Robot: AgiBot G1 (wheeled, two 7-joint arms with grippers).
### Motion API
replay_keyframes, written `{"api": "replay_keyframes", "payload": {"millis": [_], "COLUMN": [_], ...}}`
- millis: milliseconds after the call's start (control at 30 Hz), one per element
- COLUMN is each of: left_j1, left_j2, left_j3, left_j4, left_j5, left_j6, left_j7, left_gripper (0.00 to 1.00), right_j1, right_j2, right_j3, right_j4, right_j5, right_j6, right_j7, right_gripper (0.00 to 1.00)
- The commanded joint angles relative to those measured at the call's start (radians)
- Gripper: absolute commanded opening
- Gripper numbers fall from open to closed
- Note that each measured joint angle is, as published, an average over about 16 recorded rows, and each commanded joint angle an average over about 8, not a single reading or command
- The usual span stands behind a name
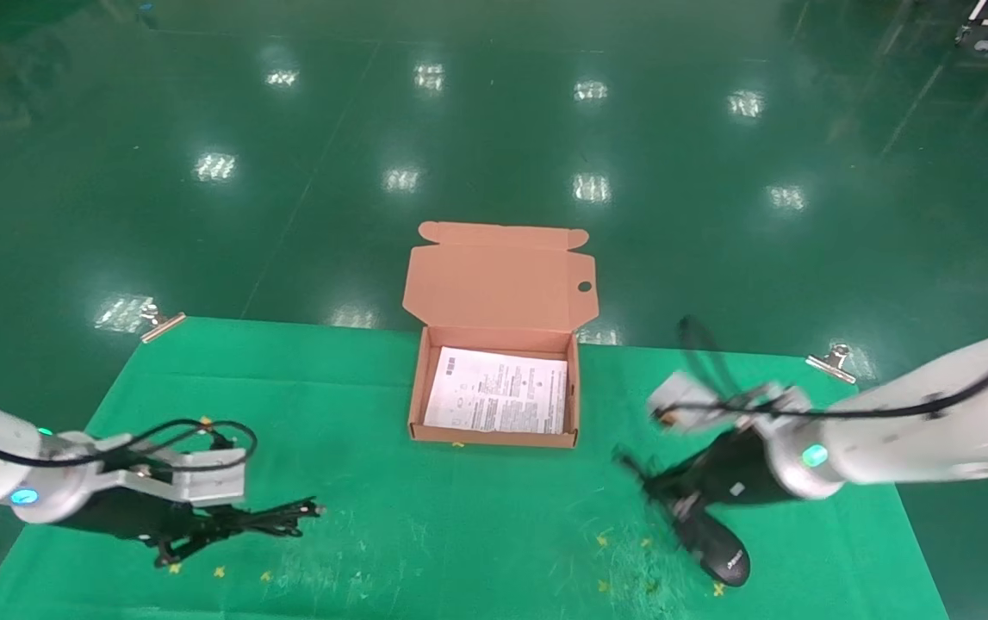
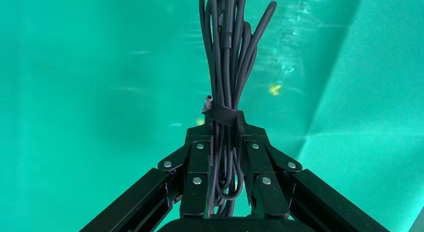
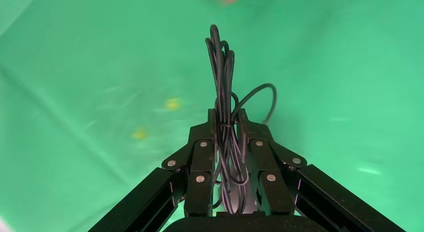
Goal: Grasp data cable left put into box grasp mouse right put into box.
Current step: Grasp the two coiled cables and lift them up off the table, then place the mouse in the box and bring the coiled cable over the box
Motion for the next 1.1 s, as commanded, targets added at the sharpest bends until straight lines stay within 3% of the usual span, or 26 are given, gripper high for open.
{"api": "replay_keyframes", "payload": {"millis": [33,300,500,767,1100], "left_j1": [-0.004,-0.084,-0.171,-0.276,-0.356], "left_j2": [-0.021,-0.049,-0.028,0.050,0.151], "left_j3": [-0.003,-0.035,-0.073,-0.109,-0.103], "left_j4": [-0.044,-0.179,-0.214,-0.181,-0.106], "left_j5": [0.001,-0.002,-0.018,-0.021,0.064], "left_j6": [0.014,0.025,-0.013,-0.115,-0.256], "left_j7": [-0.017,-0.060,-0.065,-0.030,-0.014], "left_gripper": [0.00,0.00,0.00,0.00,0.00], "right_j1": [0.005,0.067,0.141,0.234,0.308], "right_j2": [0.047,0.184,0.176,0.051,-0.180], "right_j3": [0.010,0.064,0.096,0.108,0.119], "right_j4": [0.077,0.352,0.412,0.245,-0.083], "right_j5": [-0.010,-0.123,-0.151,-0.114,0.062], "right_j6": [-0.004,0.030,0.089,0.245,0.394], "right_j7": [0.049,0.207,0.197,0.025,-0.271], "right_gripper": [0.00,0.00,0.00,0.00,0.00]}}
